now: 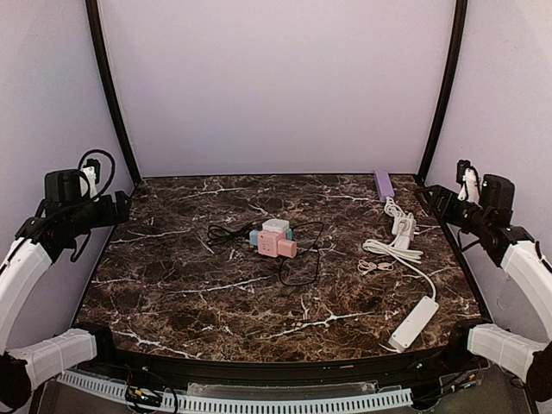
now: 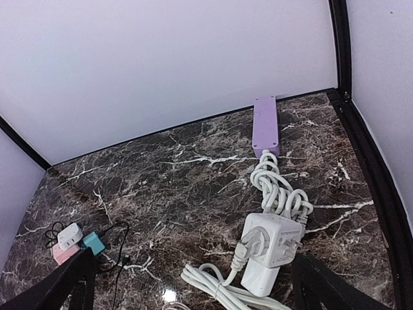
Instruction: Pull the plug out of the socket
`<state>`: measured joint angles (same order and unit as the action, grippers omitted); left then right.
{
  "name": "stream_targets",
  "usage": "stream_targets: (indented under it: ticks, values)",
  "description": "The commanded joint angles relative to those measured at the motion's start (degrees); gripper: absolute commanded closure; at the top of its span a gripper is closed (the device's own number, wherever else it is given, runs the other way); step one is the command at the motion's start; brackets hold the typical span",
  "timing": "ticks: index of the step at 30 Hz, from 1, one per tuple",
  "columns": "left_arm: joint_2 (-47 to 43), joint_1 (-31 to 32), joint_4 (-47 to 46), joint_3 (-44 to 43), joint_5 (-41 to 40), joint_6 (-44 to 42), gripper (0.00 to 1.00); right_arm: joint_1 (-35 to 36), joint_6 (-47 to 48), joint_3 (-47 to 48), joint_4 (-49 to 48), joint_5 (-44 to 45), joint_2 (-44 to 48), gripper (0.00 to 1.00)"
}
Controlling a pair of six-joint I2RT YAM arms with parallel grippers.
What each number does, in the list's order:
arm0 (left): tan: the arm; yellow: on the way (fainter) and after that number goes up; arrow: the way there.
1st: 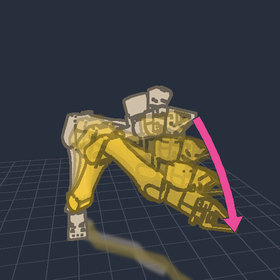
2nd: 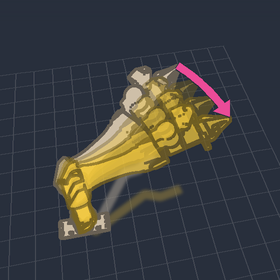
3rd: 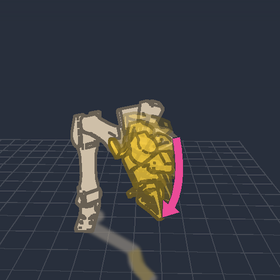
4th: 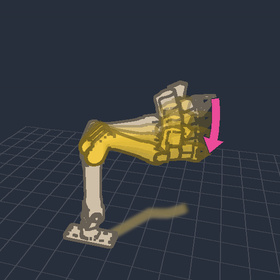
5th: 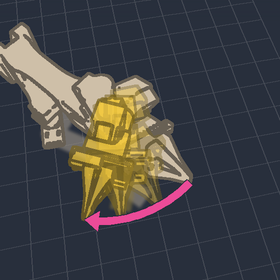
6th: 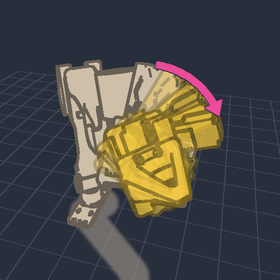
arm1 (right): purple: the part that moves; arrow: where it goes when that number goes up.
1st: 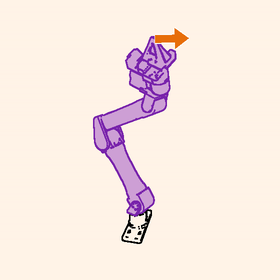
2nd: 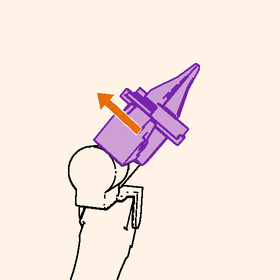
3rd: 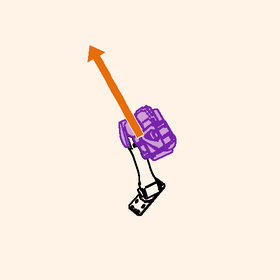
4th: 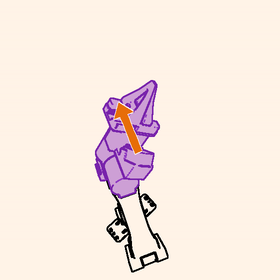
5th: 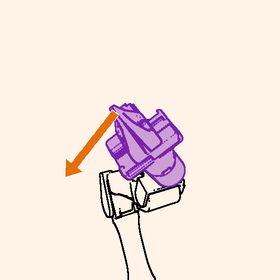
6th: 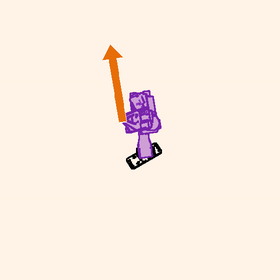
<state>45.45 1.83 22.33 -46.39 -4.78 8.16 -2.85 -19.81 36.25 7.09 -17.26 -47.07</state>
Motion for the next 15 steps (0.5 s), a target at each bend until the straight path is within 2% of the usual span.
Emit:
stream_targets:
  ticks: [1,5,8,12,15]
  values:
    - [5.0,3.7,0.0,-3.0,2.6,0.9,0.00,2.3,-2.6,3.8,3.9,-1.9,-2.8,0.04]
    - [9.7,12.6,0.1,-7.7,-0.8,0.1,0.00,10.1,-4.8,5.0,6.0,0.2,-6.0,0.05]
    - [13.8,16.0,-0.5,-11.7,0.6,0.1,0.00,15.9,-7.1,5.0,5.0,1.6,-8.5,0.07]
    - [19.8,18.3,-2.4,-17.2,8.5,-0.5,0.00,23.6,-7.9,6.6,3.1,4.0,-13.6,0.13]
    - [23.5,18.3,-3.8,-17.5,16.7,-0.5,0.00,28.0,-7.8,8.5,2.0,5.0,-18.2,0.18]
